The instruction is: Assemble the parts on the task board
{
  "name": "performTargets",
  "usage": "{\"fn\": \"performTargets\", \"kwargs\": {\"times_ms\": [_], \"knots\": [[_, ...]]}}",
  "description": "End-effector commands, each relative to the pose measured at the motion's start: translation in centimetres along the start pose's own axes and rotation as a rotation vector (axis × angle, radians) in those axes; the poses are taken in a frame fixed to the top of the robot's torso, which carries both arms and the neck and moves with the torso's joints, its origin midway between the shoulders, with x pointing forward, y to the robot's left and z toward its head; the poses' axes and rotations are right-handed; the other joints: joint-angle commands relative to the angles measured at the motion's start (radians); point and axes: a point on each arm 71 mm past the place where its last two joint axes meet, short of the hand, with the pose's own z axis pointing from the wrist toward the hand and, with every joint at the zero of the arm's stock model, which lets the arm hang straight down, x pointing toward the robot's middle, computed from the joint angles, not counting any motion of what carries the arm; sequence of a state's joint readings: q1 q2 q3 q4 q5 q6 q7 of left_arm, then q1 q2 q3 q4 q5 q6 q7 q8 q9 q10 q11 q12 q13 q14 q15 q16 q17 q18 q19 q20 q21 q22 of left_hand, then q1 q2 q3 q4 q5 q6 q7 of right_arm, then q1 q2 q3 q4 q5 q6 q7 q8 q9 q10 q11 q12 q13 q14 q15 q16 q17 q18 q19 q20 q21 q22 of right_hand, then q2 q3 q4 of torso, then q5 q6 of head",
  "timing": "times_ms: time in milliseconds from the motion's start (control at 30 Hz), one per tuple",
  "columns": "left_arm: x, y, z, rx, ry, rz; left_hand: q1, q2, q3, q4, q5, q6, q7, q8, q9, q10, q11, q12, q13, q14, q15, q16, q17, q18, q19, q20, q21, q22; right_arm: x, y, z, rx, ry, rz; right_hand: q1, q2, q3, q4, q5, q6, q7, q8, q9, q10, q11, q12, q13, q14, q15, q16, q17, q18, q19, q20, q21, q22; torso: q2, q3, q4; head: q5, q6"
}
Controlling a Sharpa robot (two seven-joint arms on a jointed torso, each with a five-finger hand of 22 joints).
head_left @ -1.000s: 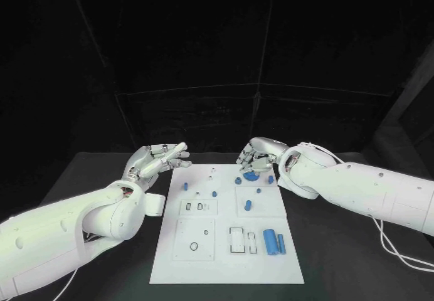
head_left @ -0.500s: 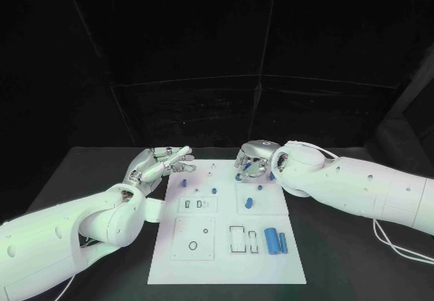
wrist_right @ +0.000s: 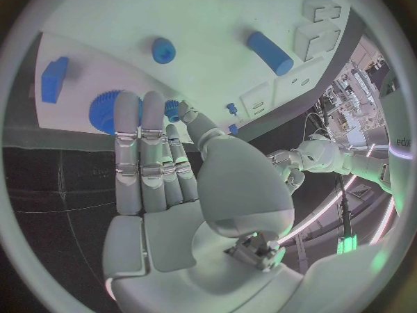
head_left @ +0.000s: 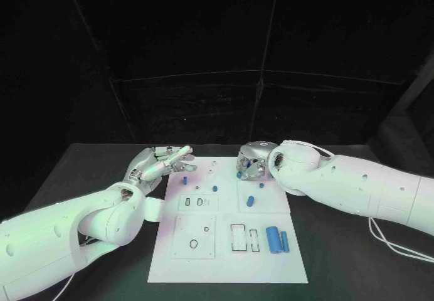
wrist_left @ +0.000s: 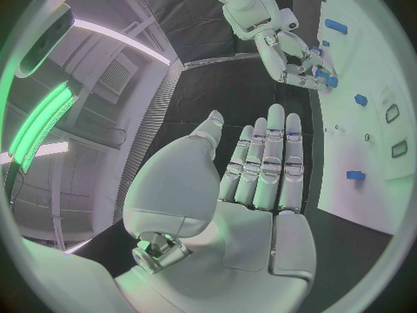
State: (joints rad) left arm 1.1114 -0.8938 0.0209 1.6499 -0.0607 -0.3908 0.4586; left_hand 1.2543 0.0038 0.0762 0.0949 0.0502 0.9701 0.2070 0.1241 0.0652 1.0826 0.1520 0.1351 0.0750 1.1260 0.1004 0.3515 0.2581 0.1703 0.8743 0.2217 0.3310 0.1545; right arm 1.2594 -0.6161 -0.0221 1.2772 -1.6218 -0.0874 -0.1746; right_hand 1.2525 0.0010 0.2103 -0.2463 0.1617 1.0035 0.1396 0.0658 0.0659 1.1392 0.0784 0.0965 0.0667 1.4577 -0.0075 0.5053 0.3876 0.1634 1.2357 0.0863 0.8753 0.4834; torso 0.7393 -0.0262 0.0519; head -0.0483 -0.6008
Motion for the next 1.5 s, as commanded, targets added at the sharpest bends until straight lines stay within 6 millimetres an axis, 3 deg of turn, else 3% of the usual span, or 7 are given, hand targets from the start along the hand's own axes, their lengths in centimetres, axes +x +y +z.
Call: {"fn": "performTargets", "kwargs": {"times_ms": [33,367,567,800,1200,1500], "knots": [[0.1,-0.1,0.1,0.004,0.02,0.002,-0.006,0.006,-0.002,-0.002,0.002,-0.001,0.008,-0.003,-0.001,0.0,0.004,-0.007,-0.002,-0.002,0.003,-0.005,0.001,0.013,0.003,0.001,0.0,-0.001,0.0,0.0,0.1,0.007,0.024,-0.018,-0.001,0.013,0.016,0.003,-0.018,0.004,0.002,0.001,0.001,0.011,-0.001,0.005,-0.001,-0.007,-0.004,0.008,0.007,0.008,0.009,0.0,0.034,0.038,0.002,0.0004,-0.0007,0.002,0.0],[0.0,-0.1,0.2,0.002,0.017,0.004,-0.007,0.006,-0.003,-0.002,0.002,-0.001,0.009,-0.004,-0.001,0.0,0.004,-0.008,-0.002,-0.002,0.003,-0.005,0.001,0.013,0.003,0.001,0.0,-0.002,0.2,-0.2,0.4,0.012,0.047,-0.019,-0.002,0.028,0.061,0.013,-0.037,0.025,0.005,0.004,0.002,0.028,0.001,0.007,-0.002,-0.011,-0.003,0.012,0.02,-0.001,0.012,0.003,0.097,0.108,0.007,0.0011,-0.0001,0.002,-0.002],[0.0,-0.2,0.2,0.002,0.017,0.005,-0.007,0.007,-0.003,-0.002,0.002,-0.001,0.009,-0.005,-0.001,0.0,0.005,-0.008,-0.002,-0.002,0.003,-0.006,0.002,0.013,0.003,0.001,0.0,-0.002,0.2,-0.1,0.6,0.008,0.051,-0.016,-0.009,0.023,0.093,0.021,-0.043,0.034,0.004,0.002,0.002,0.038,0.0,0.004,-0.003,-0.013,-0.003,0.013,0.03,-0.007,0.016,0.006,0.145,0.163,0.011,0.0013,-0.0003,0.006,-0.004],[-0.1,-0.2,0.2,0.0,0.015,0.006,-0.007,0.008,-0.003,-0.002,0.002,-0.002,0.01,-0.006,-0.001,-0.001,0.005,-0.009,-0.002,-0.002,0.003,-0.006,0.003,0.013,0.003,0.001,0.0,-0.002,-0.3,-0.1,0.4,-0.008,-0.03,0.008,-0.004,0.03,0.146,0.035,-0.056,0.083,-0.002,0.018,0.008,0.08,-0.009,0.014,0.001,-0.017,-0.009,0.014,0.042,-0.014,0.027,0.002,0.206,0.236,0.013,0.0005,0.0006,0.002,-0.002],[-0.3,-0.3,0.2,-0.003,0.015,0.008,-0.005,0.01,-0.003,-0.005,0.002,-0.003,0.011,-0.009,-0.001,-0.003,0.006,-0.013,-0.002,-0.002,0.005,-0.009,0.005,0.013,0.003,0.002,-0.002,-0.003,-1.3,0.6,-0.1,-0.019,-0.155,0.062,-0.02,0.015,0.181,0.066,-0.075,0.111,-0.005,0.02,0.007,0.109,-0.015,0.013,0.002,-0.016,-0.011,0.014,0.052,-0.017,0.023,-0.002,0.239,0.267,0.016,-0.0004,0.0023,0.004,0.01],[-0.4,-0.3,0.2,-0.003,0.018,0.007,-0.003,0.012,-0.002,-0.008,0.002,-0.003,0.011,-0.011,-0.001,-0.003,0.007,-0.015,-0.002,-0.003,0.005,-0.011,0.006,0.013,0.003,0.002,-0.002,-0.003,-1.7,1.3,1.4,-0.005,-0.206,0.072,-0.022,-0.001,0.188,0.071,-0.077,0.114,-0.005,0.018,0.006,0.11,-0.015,0.009,0.002,-0.016,-0.011,0.013,0.055,-0.019,0.022,-0.002,0.248,0.276,0.018,0.0008,0.0036,0.007,0.017]]}}
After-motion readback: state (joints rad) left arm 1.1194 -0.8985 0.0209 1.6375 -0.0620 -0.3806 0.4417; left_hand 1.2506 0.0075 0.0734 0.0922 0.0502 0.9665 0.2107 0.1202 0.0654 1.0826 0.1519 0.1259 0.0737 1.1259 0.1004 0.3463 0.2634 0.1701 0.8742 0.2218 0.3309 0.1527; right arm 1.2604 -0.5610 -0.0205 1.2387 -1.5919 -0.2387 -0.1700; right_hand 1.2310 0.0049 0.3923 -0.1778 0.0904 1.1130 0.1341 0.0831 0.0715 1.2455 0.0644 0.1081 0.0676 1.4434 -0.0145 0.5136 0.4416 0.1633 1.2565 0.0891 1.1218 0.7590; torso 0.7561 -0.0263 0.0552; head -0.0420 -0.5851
